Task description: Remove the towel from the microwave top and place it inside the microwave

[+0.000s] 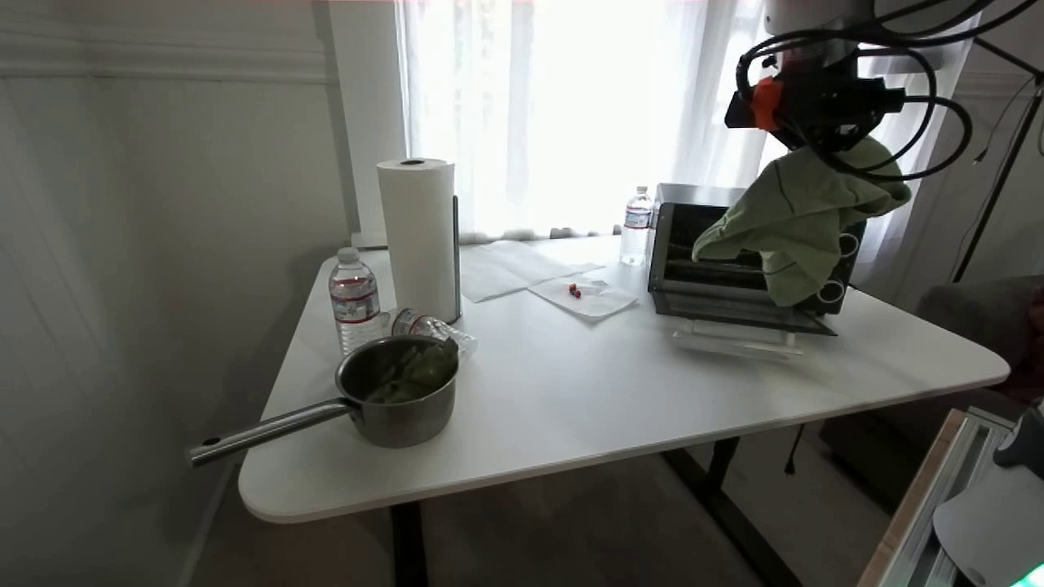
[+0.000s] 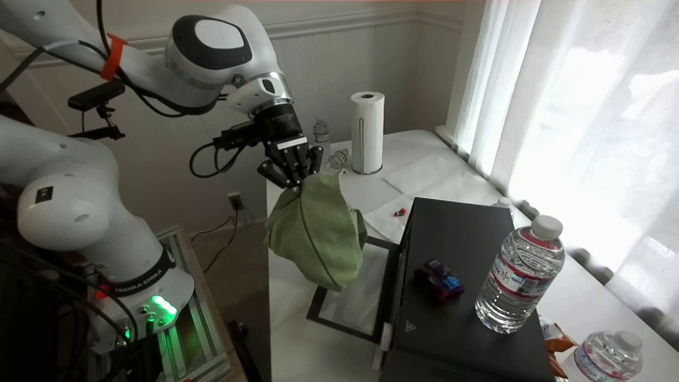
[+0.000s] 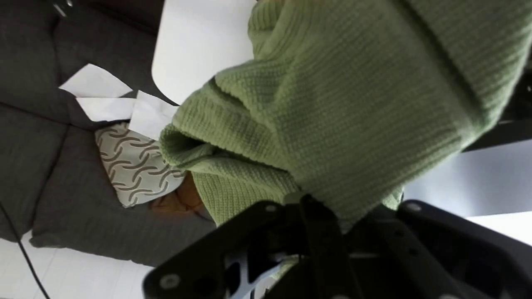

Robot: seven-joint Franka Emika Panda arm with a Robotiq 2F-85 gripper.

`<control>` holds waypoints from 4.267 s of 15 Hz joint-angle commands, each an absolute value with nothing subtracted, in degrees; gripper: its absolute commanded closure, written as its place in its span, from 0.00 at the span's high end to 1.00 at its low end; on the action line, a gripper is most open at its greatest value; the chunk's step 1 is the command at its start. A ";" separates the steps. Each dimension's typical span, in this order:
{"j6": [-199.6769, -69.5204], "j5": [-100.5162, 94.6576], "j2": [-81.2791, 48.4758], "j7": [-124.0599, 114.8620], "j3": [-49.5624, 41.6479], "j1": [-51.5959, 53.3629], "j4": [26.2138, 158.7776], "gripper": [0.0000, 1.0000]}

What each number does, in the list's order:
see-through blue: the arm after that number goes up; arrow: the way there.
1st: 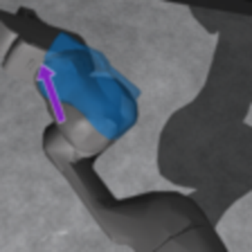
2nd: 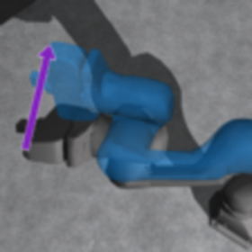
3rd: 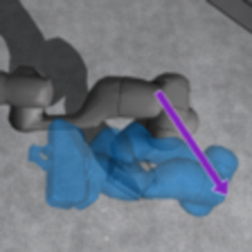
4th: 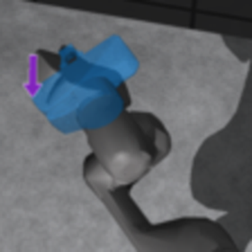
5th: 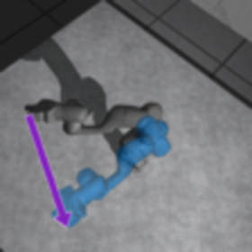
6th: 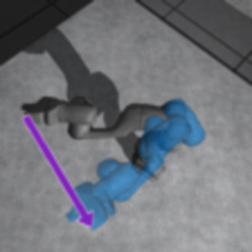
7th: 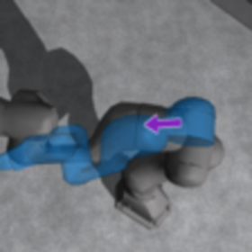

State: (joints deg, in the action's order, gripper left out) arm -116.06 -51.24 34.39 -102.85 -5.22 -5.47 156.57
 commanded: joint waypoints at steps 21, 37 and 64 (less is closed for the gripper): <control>-141.26 -70.76 -1.60 -122.21 -8.04 -12.33 143.39 0.02; -141.85 -80.20 -14.31 -129.24 -9.00 -11.88 132.43 0.09; -127.65 -108.47 -29.79 -150.00 -6.84 -12.56 122.99 0.02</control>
State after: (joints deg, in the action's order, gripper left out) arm -129.87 -104.62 -25.59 -144.99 -6.93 -11.73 126.85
